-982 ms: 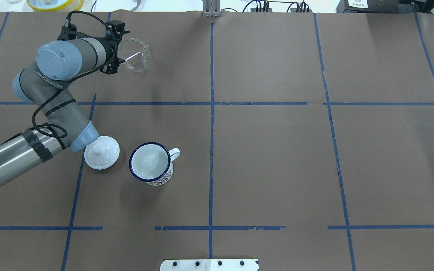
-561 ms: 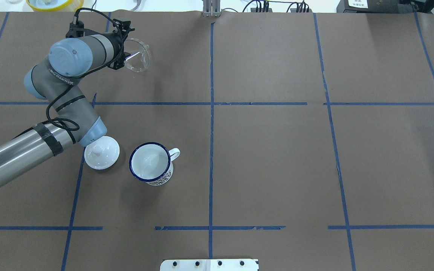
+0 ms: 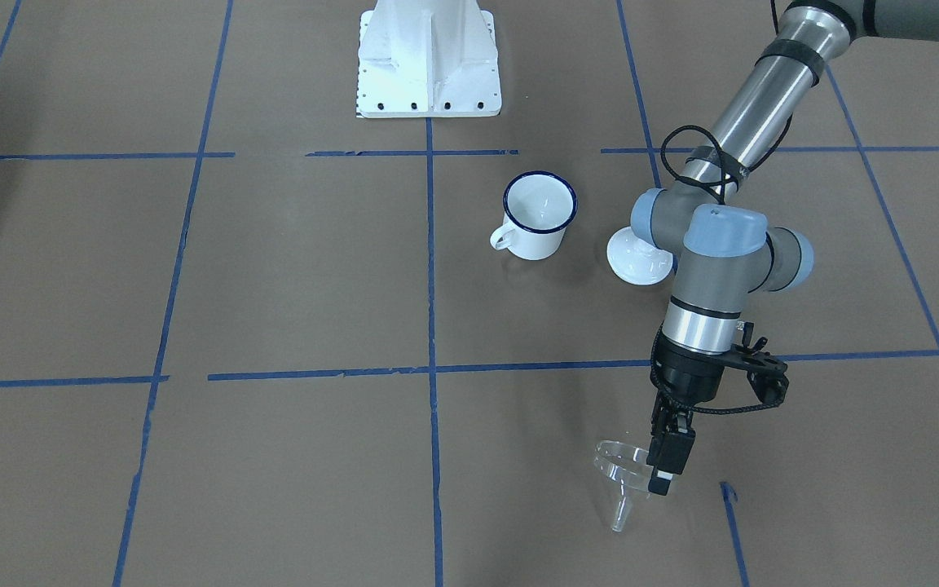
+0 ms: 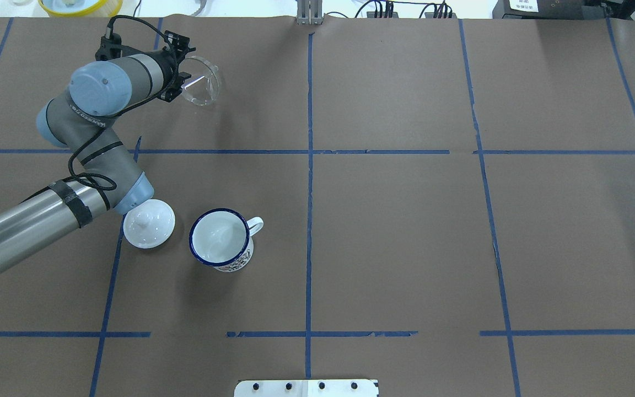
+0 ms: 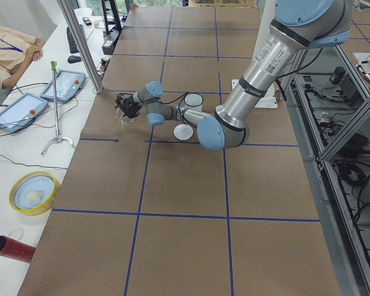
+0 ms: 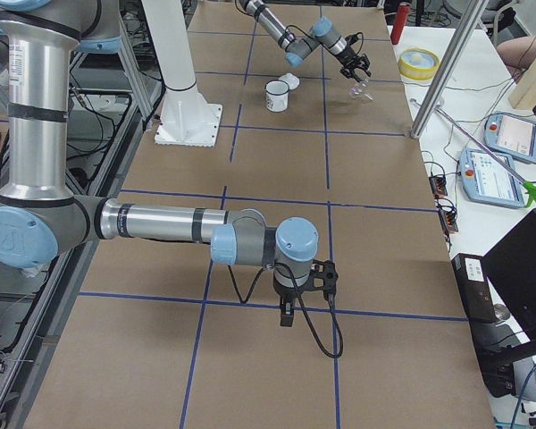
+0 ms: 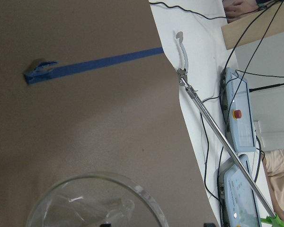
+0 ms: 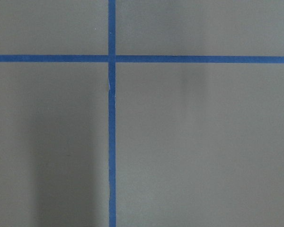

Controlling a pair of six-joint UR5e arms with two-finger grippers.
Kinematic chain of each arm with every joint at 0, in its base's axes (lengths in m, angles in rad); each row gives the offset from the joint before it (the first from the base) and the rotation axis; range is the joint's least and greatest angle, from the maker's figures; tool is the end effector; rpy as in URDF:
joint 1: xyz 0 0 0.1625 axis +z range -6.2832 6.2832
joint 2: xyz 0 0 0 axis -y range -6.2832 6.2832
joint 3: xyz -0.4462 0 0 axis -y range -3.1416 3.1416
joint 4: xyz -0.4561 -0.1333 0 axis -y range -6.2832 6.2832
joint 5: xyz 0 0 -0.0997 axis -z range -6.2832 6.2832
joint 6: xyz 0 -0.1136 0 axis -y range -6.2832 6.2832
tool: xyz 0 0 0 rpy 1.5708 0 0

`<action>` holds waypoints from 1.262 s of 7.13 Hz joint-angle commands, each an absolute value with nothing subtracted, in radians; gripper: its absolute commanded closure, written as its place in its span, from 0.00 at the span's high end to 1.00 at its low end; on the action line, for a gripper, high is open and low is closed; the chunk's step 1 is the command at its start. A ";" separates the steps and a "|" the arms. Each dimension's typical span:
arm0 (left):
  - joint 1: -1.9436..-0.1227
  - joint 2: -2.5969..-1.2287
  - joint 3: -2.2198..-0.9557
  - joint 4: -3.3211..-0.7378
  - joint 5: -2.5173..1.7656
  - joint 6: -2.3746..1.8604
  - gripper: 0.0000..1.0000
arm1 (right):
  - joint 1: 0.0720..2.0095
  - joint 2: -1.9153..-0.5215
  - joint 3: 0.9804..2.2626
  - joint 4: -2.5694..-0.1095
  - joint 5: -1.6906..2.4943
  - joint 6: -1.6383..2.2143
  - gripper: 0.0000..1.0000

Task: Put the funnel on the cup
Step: 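Grasp the rim of the glass funnel with the left gripper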

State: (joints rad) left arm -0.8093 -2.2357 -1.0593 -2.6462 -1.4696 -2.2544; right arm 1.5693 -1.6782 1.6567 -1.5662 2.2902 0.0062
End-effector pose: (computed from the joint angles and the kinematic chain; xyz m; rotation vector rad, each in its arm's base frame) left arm 0.4927 -0.7267 0.3879 0.1810 1.3374 -1.3457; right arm 0.0577 -0.5065 0.7031 -0.0189 -0.7193 0.0106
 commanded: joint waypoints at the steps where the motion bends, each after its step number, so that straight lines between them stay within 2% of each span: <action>1: -0.810 -2.237 -1.042 -2.674 -1.471 -2.237 0.42 | 1.569 -1.678 1.657 -1.566 2.290 0.006 1.00; 3: -0.810 -2.237 -1.043 -2.689 -1.471 -2.237 0.01 | 1.569 -1.678 1.657 -1.566 2.290 0.006 1.00; 6: -0.824 -2.263 -1.067 -2.692 -1.471 -2.218 0.00 | 1.569 -1.678 1.657 -1.566 2.290 0.006 1.00; 7: -0.840 -2.263 -1.151 -2.678 -1.477 -2.192 0.00 | 1.569 -1.678 1.657 -1.566 2.290 0.006 1.00; 9: -0.841 -2.249 -1.375 -2.408 -1.543 -2.181 0.00 | 1.569 -1.678 1.657 -1.566 2.290 0.006 1.00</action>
State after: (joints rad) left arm -0.8386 -2.2533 -1.2478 -2.5560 -1.5004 -2.1895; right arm 1.5693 -1.6782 1.6567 -1.5662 2.2902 0.0062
